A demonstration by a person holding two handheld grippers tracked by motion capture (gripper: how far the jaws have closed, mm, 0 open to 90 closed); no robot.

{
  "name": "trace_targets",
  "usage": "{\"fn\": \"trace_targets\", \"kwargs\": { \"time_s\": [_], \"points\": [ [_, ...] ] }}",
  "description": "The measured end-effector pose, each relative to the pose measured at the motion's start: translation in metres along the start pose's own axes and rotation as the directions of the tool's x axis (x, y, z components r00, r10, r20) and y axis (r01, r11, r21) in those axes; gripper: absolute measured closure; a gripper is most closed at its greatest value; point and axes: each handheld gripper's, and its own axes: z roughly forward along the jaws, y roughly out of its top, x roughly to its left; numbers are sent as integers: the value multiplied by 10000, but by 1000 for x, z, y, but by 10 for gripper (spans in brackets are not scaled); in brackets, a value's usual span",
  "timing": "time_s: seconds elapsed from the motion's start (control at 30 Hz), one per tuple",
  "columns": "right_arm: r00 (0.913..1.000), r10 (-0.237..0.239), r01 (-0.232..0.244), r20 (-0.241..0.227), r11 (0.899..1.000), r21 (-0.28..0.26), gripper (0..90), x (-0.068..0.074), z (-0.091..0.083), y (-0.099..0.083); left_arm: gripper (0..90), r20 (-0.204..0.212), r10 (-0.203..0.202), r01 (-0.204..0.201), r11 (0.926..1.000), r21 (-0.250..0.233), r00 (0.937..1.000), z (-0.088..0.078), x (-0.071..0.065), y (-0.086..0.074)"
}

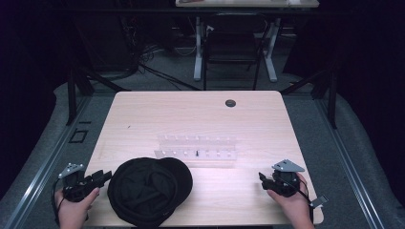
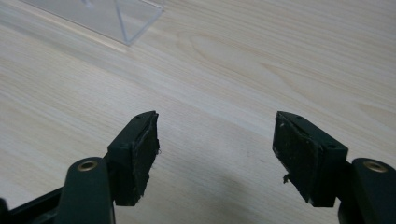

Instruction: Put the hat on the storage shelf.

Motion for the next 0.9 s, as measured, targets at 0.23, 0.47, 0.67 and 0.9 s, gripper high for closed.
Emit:
{"fn": "trace_targets", "kwargs": {
  "time_s": [0.23, 0.47, 0.67, 0.9],
  "points": [
    [9995, -94, 119, 304, 9967, -809, 445, 1, -10, 0, 566, 35, -294, 294, 9996, -6, 9996, 4, 0, 3],
    [9999, 145, -147, -91, 9994, -307, 490, 3, -10, -3, 601, 225, -787, 789, 9969, -76, 9966, -9, -2, 8],
    [9998, 157, -162, -158, 9994, -302, 494, 7, -14, 0, 579, 636, -1063, 1056, 9943, 142, 9923, -12, -7, 15],
    [9973, 224, -229, -693, 9997, -63, 564, 11, -8, 3, 579, 454, -426, 364, 9910, 1289, 9981, -15, -8, 17]
  ]
}}
